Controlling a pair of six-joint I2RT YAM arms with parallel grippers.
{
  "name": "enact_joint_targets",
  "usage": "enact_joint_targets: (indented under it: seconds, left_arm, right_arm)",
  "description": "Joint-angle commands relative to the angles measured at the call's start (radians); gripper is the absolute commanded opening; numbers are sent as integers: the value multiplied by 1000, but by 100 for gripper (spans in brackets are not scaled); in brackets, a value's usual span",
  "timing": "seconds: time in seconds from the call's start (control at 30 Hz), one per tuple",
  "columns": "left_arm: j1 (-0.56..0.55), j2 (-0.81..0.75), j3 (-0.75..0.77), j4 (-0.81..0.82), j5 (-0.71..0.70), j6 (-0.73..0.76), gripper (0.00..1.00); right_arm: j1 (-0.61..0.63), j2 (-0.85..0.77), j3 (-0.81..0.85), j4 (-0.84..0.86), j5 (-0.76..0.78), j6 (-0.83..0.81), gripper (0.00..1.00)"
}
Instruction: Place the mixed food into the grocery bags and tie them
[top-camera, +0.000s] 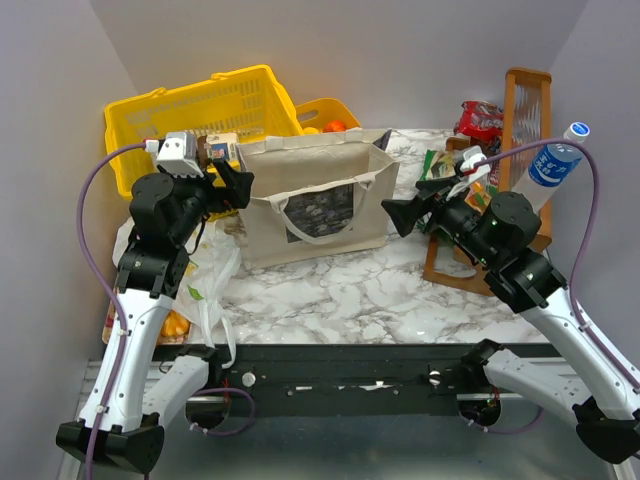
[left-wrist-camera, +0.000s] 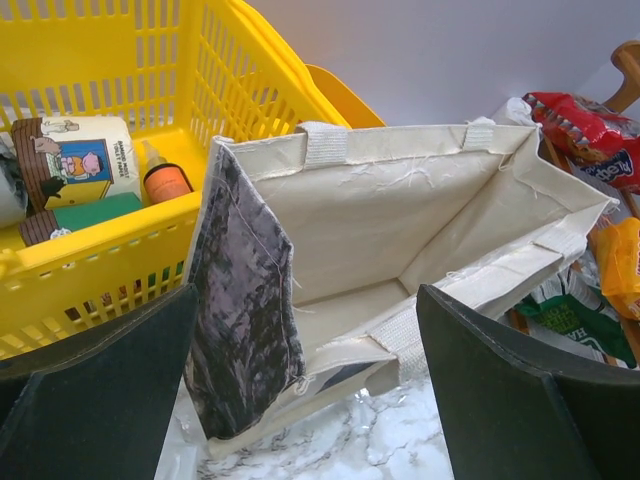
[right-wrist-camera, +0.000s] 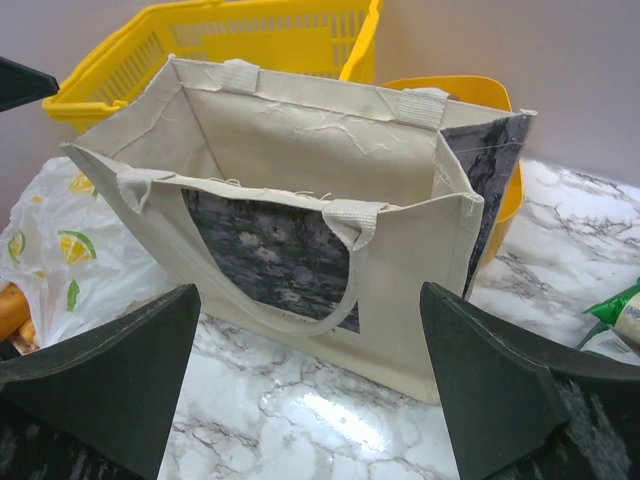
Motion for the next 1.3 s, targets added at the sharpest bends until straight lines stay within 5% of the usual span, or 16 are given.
enact_joint_targets:
  seconds: [0.0,0.23,0.43,0.8,1.07,1.27]
  left_arm:
    - [5,-11,10,6,7,18,99]
    - [5,-12,-13,38,125,44,99]
    - [5,11,21,6,77,53,99]
    - [25,336,300,-273,114,70,99]
    - [22,388,244,-261,137,88,98]
    - [1,410,211,-245,202,93,54]
  right_arm:
    - [4,-17,-4,27,11,5,100]
    - [4,-22,-8,22,8,-11,100]
    - [4,-11,7,-2,37,-17,100]
    - [5,106,145,-159,184,-33,97]
    - [4,219,309,-286,271,-54,98]
    - [4,522,672,-591,353,-50,100]
